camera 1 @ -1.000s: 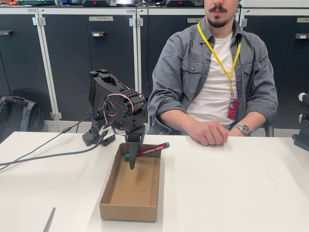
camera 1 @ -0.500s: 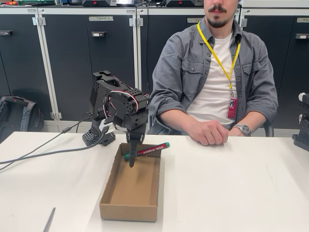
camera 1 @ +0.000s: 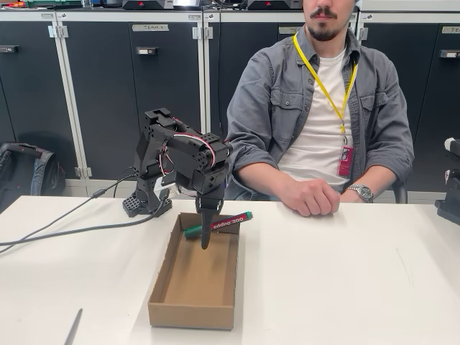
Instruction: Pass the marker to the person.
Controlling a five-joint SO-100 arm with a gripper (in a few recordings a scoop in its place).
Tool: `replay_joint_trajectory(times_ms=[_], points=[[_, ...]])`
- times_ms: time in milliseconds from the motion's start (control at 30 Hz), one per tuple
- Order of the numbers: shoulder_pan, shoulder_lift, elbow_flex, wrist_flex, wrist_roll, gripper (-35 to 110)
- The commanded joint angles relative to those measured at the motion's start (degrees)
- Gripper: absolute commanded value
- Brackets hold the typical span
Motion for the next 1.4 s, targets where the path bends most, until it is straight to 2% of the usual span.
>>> replay_joint_trajectory(times_ms=[0, 500, 967, 1367], points=[[-1.1, 0.7, 0.7, 0.4, 1.0, 68], [0.2, 2.7, 7.1, 0.5, 3.9, 66], [0.0, -4.0, 0.9, 0.1, 10.3, 67], [2.2, -8.4, -0.9, -7.1, 18.8, 66]])
